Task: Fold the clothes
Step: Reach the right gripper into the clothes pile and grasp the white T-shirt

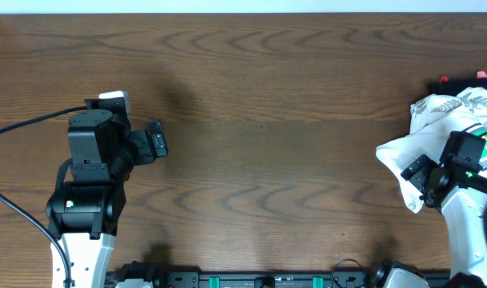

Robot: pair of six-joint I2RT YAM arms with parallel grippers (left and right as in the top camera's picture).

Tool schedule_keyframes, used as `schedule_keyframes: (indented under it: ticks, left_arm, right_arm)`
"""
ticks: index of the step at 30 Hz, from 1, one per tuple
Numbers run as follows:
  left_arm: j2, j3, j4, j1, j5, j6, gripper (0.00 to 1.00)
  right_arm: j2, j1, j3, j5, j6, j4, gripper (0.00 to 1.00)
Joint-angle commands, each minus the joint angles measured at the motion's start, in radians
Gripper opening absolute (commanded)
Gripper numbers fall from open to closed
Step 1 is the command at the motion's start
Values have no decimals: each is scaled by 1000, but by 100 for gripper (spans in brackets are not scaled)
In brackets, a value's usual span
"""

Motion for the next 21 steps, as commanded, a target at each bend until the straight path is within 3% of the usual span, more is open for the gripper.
schedule_keyframes:
  ticks: [1, 8, 15, 21]
  left_arm:
    - [2, 22, 3, -3, 1, -8, 98]
    - [2, 22, 3, -3, 1, -8, 98]
    - [2, 22, 3, -3, 1, -8, 98]
    - [2, 22, 3, -3, 1, -8, 98]
  right_arm:
    - [21, -6, -47, -14, -42, 68, 96]
    - [69, -6, -132, -10, -40, 204, 88]
    - [96, -6, -138, 11, -40, 265, 50]
    - [96, -6, -139, 12, -40, 272, 40]
